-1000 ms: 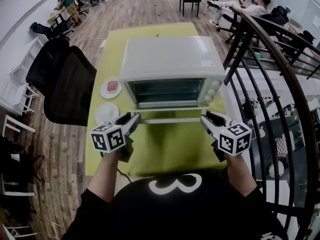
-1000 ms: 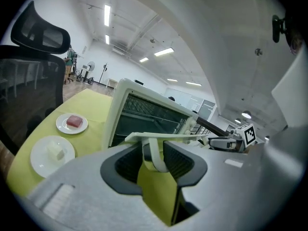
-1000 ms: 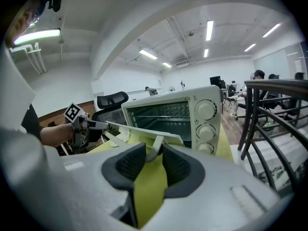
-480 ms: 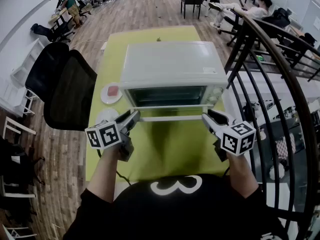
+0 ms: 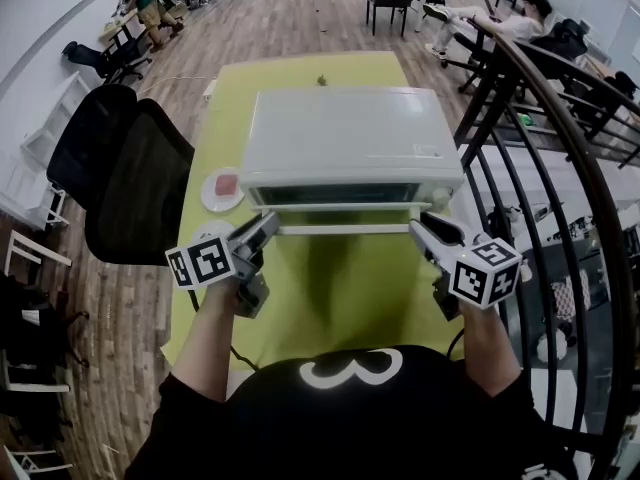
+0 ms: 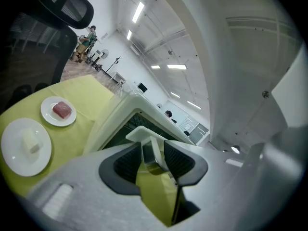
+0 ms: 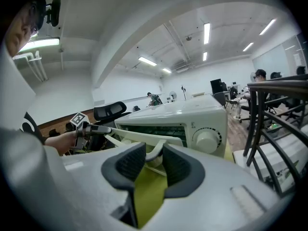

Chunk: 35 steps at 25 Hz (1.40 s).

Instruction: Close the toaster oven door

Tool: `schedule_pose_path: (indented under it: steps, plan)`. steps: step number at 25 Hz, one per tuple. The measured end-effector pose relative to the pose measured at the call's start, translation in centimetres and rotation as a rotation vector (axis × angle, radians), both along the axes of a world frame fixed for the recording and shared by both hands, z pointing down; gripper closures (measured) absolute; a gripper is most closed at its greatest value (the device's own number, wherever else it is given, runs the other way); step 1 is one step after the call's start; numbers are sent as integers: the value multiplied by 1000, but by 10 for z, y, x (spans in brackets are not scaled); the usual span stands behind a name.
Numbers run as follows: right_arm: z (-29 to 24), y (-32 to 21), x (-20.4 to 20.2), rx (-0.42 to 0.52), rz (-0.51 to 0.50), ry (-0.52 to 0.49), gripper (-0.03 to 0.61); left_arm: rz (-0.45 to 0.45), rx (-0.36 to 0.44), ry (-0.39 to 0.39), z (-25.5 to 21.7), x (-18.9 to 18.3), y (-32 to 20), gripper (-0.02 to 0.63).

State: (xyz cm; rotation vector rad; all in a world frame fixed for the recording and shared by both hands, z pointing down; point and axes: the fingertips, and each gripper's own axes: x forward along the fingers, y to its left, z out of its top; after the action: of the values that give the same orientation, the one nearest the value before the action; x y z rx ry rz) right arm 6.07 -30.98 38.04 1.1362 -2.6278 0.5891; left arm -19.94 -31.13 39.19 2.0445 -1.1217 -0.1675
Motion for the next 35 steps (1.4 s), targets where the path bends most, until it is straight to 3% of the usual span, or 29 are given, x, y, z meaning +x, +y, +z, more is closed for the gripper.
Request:
schedule_pose_path:
  steps: [17, 27, 29, 35]
  plan:
    - [-13, -39, -7, 32, 14, -24, 465, -18, -22, 190, -9, -6, -37, 454]
    - [-15, -40, -7, 54, 21, -20, 465, -18, 3, 232, -10, -5, -36, 446]
    - [-14, -42, -6, 68, 25, -18, 465, -17, 24, 207, -9, -7, -37, 446]
    - [-21, -35, -4, 157, 36, 34, 465, -33, 124, 15, -20, -13, -24, 443]
